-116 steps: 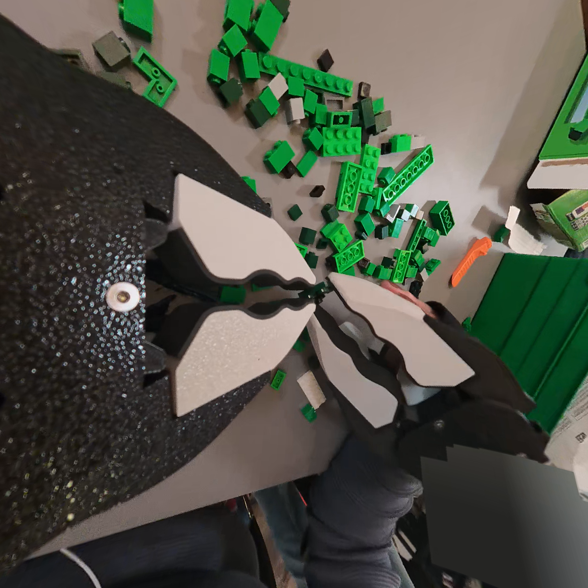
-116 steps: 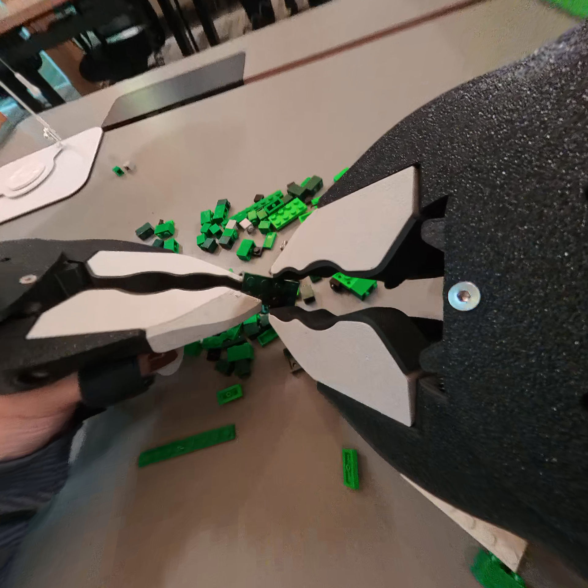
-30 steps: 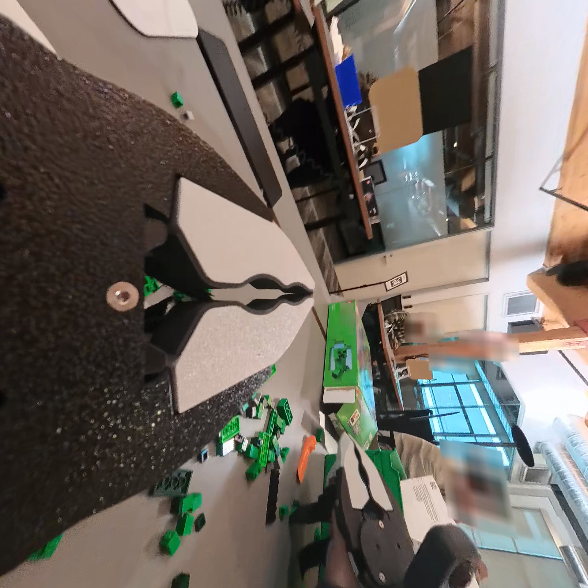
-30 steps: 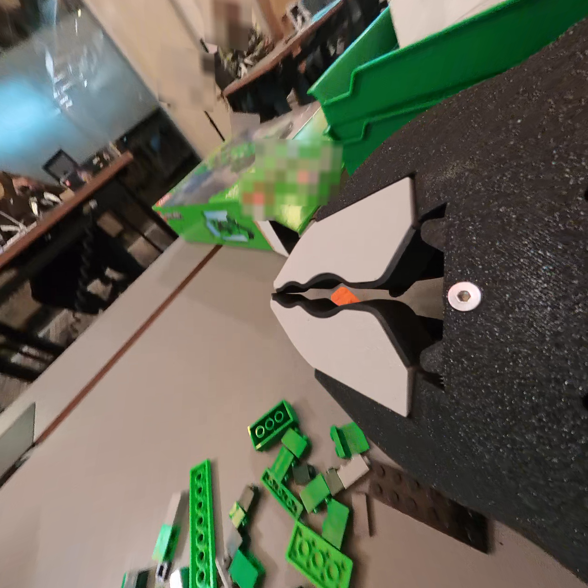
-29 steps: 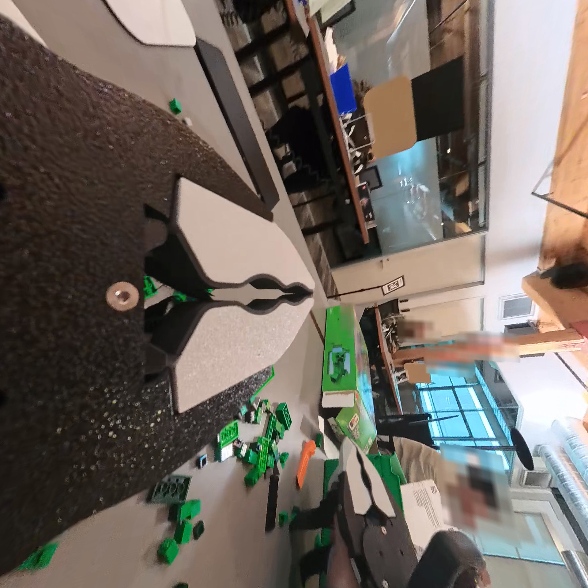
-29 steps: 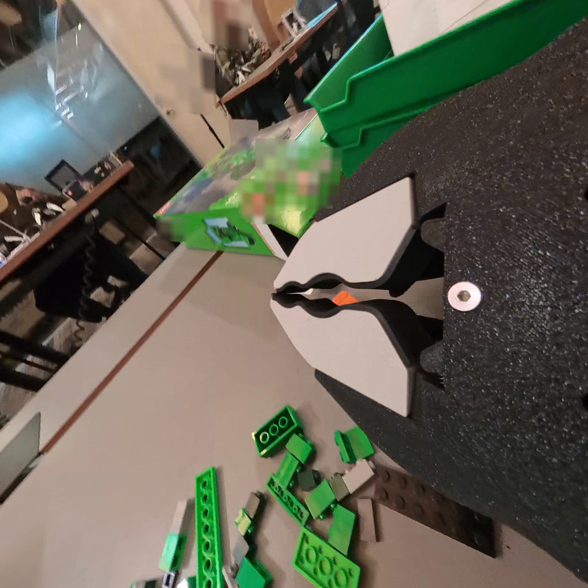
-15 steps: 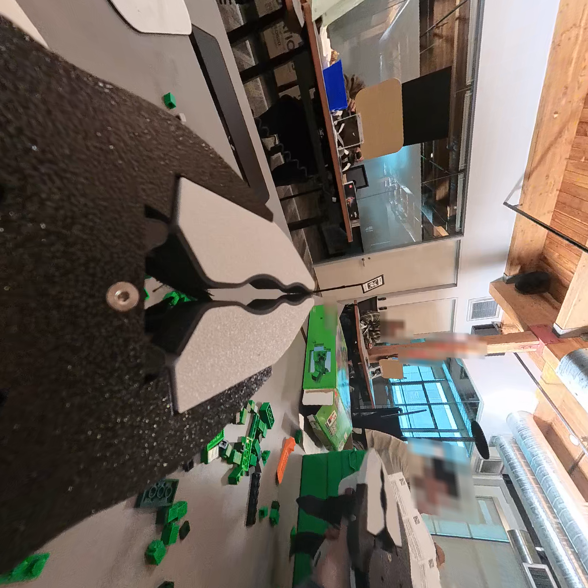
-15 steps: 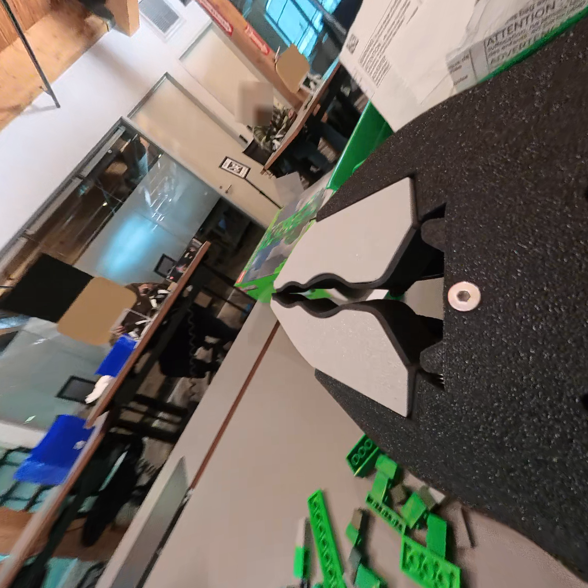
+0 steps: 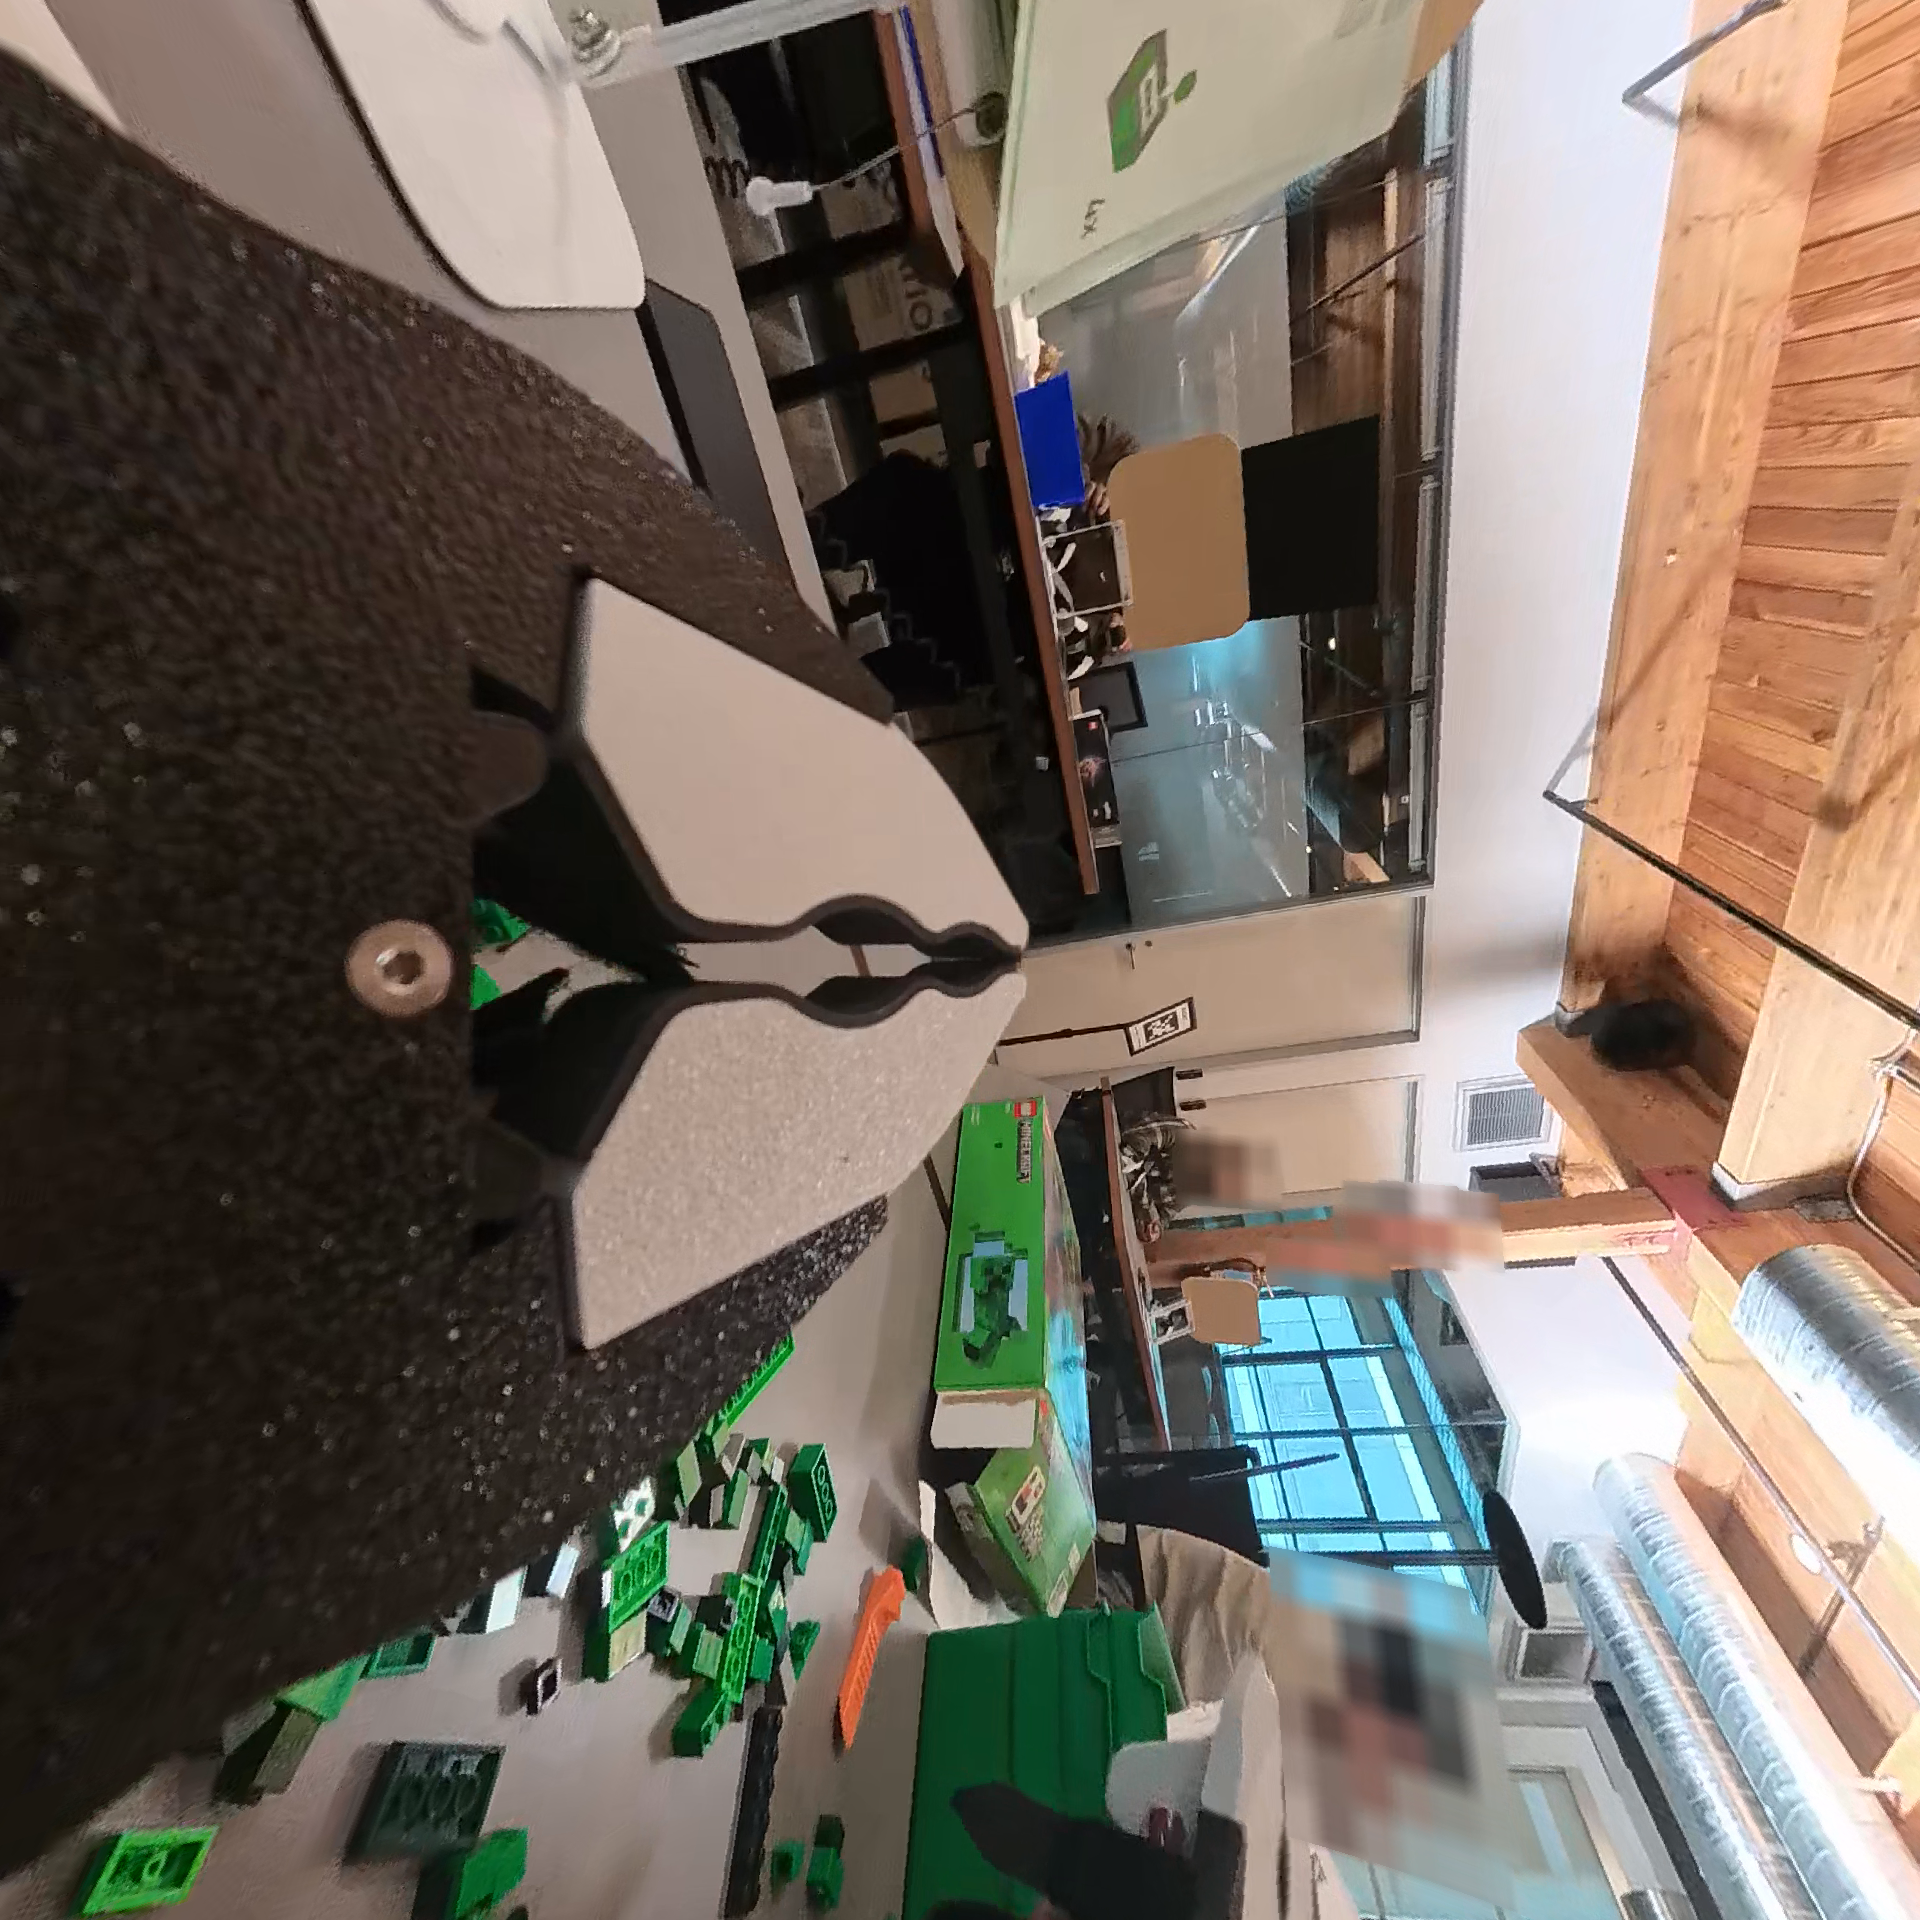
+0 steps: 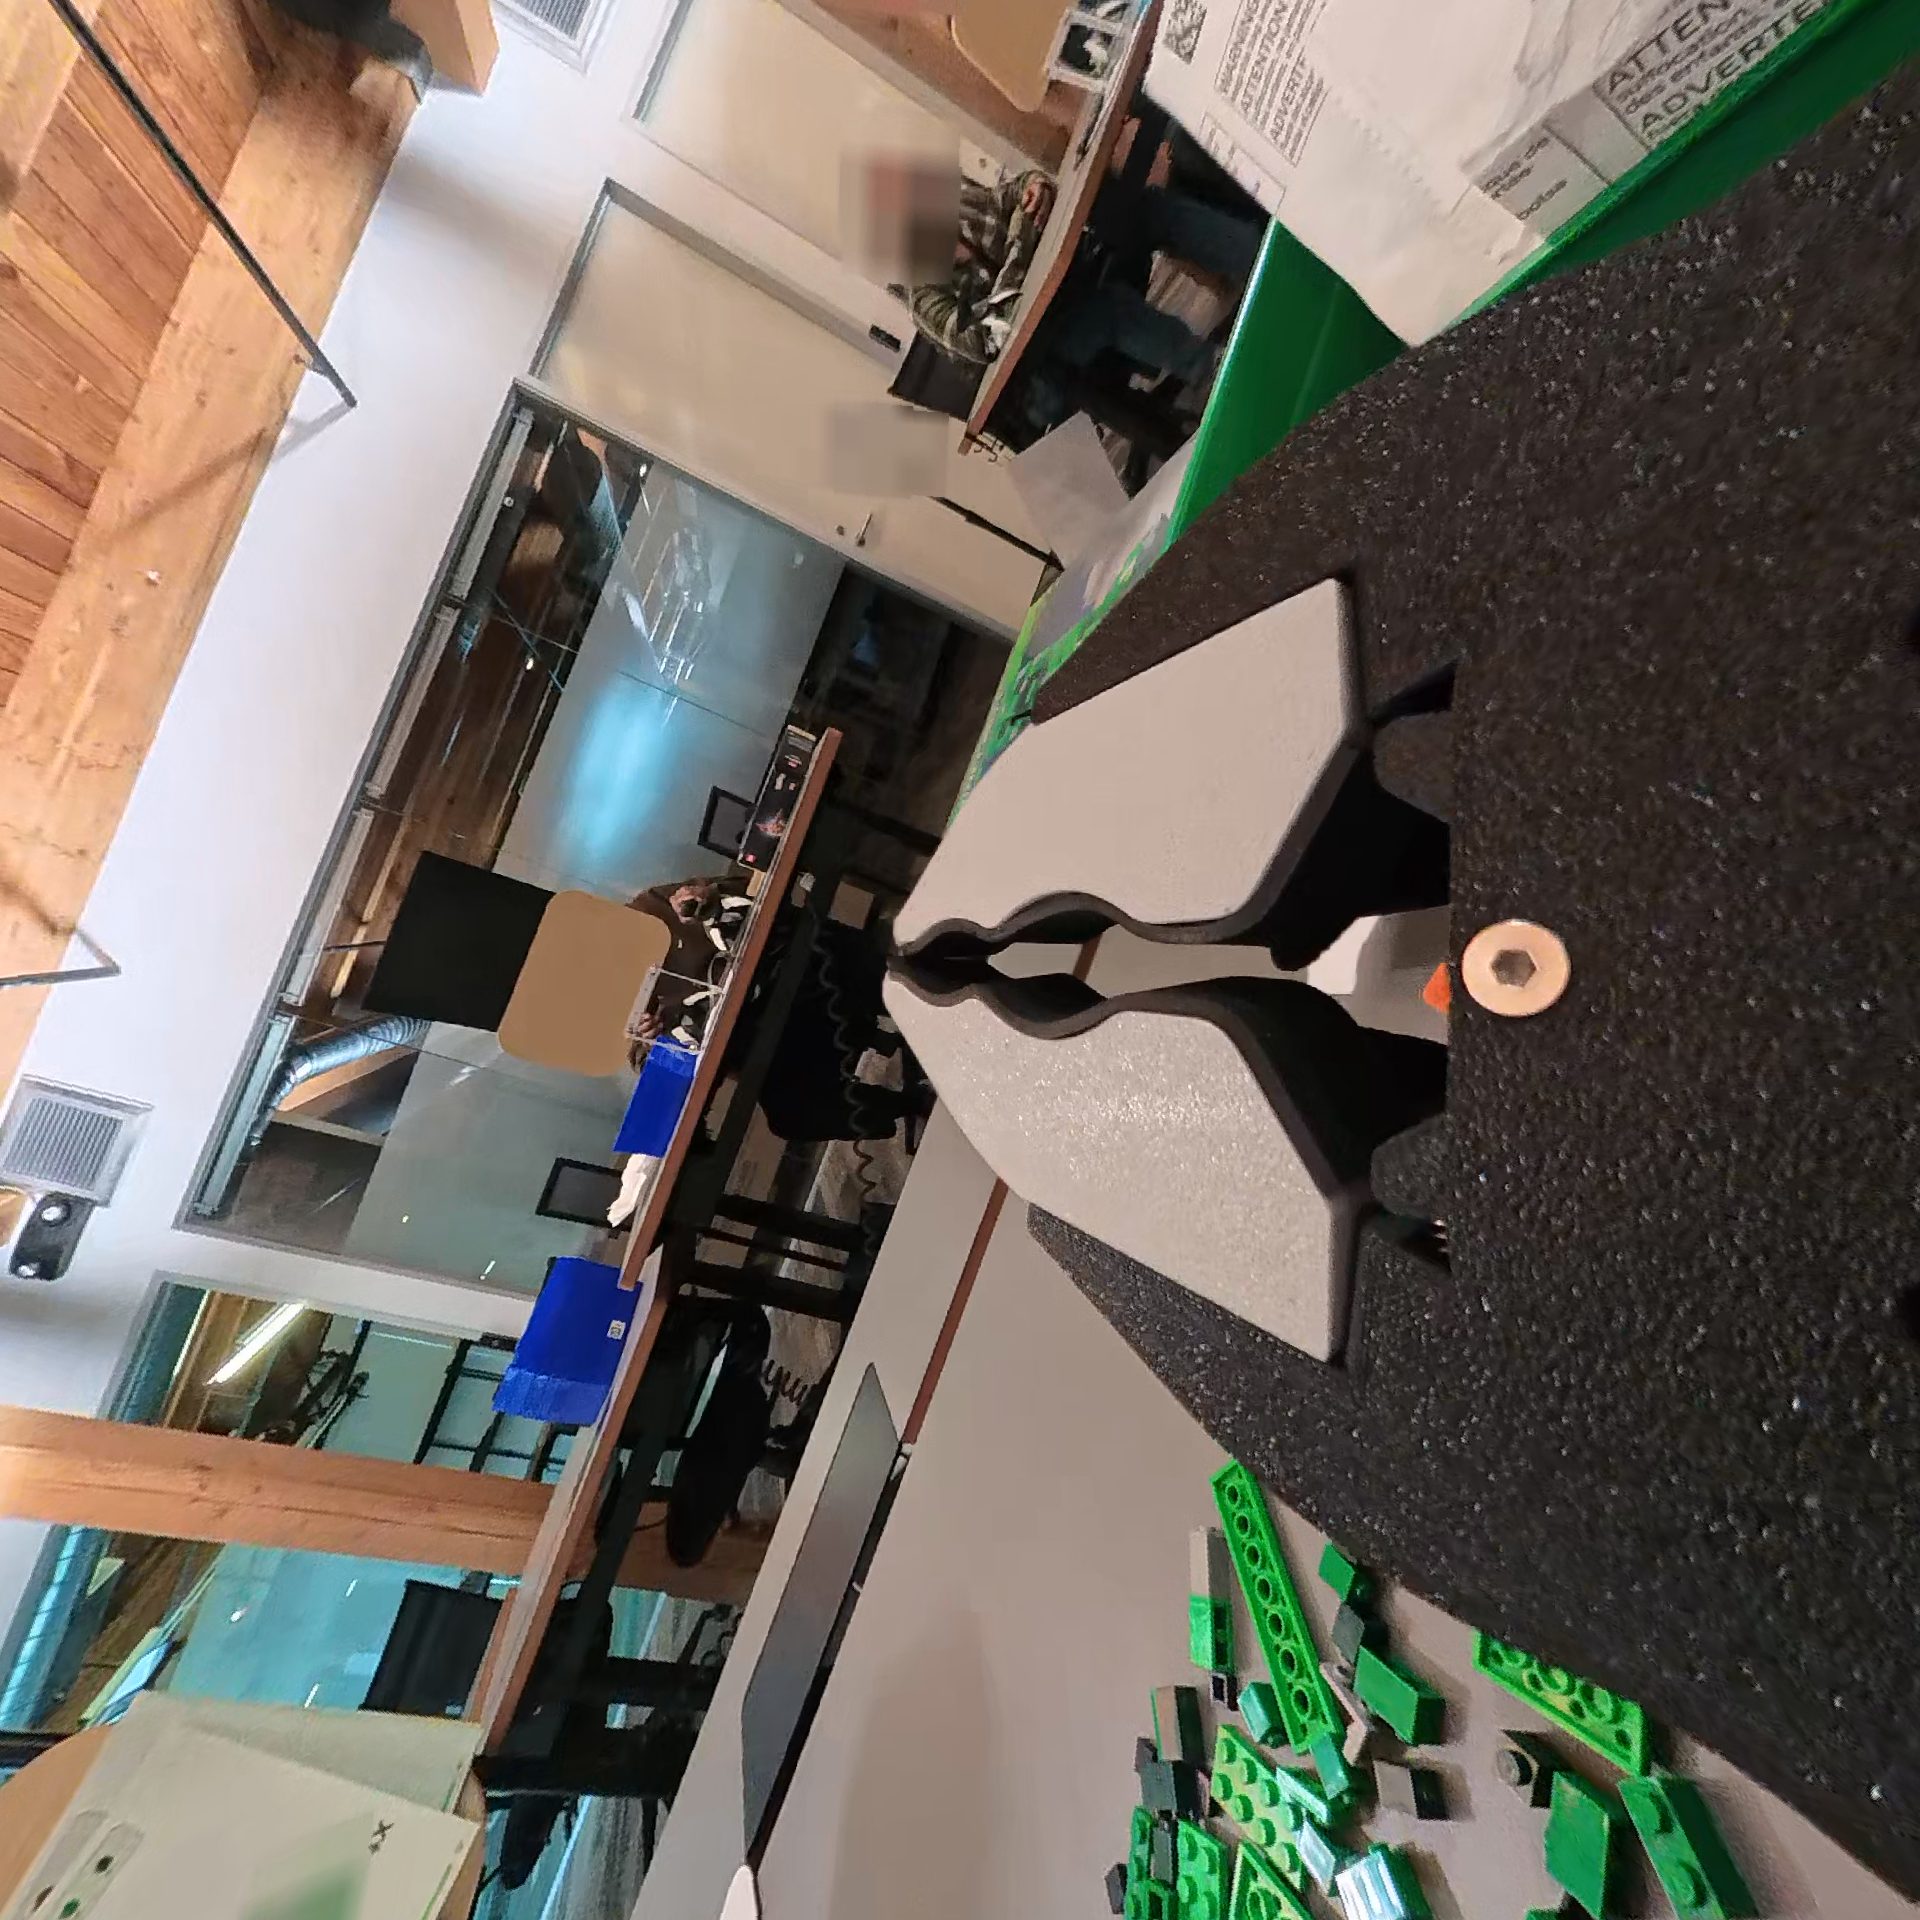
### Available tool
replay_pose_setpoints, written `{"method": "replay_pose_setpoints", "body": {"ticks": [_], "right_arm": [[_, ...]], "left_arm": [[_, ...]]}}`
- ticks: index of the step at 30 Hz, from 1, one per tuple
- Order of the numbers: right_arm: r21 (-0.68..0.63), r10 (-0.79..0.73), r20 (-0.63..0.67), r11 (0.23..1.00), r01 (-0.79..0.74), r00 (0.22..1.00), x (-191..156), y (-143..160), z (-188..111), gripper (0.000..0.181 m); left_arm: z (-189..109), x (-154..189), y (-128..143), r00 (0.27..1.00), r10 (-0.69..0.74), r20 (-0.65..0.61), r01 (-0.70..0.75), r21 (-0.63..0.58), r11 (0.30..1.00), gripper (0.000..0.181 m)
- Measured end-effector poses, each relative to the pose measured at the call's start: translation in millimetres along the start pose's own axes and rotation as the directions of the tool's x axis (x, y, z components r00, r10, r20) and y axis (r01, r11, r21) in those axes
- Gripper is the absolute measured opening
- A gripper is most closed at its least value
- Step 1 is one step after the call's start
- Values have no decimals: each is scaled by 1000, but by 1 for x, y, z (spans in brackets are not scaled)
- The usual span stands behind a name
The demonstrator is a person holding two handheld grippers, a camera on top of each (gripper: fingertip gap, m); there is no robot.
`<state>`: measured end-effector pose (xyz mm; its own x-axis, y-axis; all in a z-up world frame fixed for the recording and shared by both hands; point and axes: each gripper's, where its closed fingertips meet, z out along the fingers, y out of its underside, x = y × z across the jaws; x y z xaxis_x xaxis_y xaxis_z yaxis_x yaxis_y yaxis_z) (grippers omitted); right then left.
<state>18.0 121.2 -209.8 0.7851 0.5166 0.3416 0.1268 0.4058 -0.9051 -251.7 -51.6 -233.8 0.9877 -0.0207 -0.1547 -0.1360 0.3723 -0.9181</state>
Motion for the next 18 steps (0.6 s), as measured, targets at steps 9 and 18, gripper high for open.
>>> {"method": "replay_pose_setpoints", "body": {"ticks": [9,18], "right_arm": [[72,-38,-3,997,39,999,0,-13,-4,0],[-129,-264,164,949,286,950,14,24,-11,0]], "left_arm": [[4,1,14,999,-44,-24,43,-54,998,0],[7,1,24,993,-109,-40,104,-99,990,0]]}}
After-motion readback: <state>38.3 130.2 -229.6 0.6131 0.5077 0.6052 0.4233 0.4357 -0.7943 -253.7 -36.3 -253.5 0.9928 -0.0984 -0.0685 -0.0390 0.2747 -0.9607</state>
